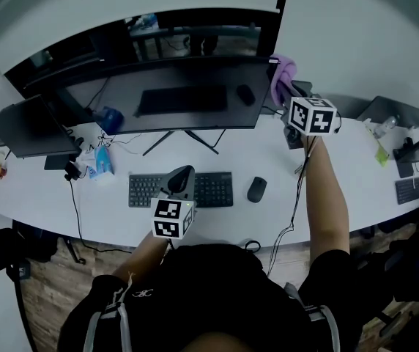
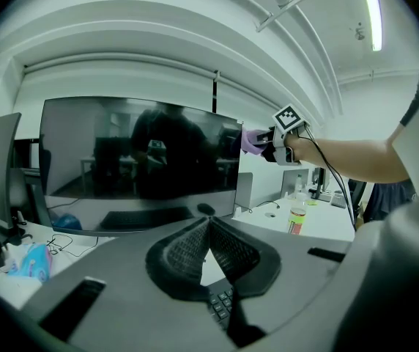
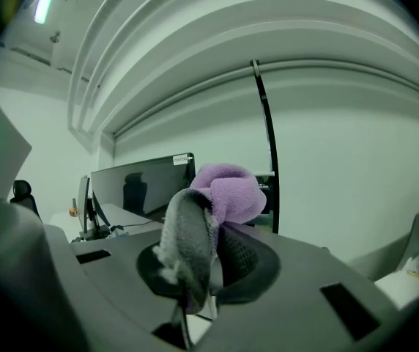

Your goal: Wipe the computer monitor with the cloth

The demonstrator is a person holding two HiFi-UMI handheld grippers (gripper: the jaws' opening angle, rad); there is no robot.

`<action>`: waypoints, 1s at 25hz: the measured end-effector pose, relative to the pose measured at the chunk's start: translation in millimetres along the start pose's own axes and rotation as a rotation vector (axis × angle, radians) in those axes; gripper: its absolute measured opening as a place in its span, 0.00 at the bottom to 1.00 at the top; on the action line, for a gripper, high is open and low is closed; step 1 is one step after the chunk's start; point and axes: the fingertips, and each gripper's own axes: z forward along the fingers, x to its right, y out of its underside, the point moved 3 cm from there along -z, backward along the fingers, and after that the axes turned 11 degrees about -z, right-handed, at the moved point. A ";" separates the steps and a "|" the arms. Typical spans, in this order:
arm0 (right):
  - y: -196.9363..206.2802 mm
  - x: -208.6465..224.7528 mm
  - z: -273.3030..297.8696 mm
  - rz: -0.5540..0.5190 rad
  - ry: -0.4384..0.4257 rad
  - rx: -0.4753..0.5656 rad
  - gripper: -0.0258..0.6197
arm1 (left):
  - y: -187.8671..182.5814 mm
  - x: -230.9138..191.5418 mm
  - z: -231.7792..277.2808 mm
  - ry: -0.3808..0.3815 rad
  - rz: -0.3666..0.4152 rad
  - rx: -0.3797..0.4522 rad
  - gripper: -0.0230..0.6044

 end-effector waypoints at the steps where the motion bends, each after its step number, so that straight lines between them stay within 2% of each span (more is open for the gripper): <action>1: 4.2 -1.1 0.6 0.000 -0.001 -0.008 0.13 | 0.1 -0.3 0.3 0.000 0.002 -0.001 0.06; 16: 72.8 -12.4 12.2 0.029 -0.009 -0.127 0.13 | 7.7 -8.5 -1.1 -0.026 -0.016 -0.016 0.06; 25: 134.8 -22.1 24.2 0.094 -0.021 -0.223 0.14 | 18.0 -15.3 3.6 -0.050 -0.032 -0.052 0.06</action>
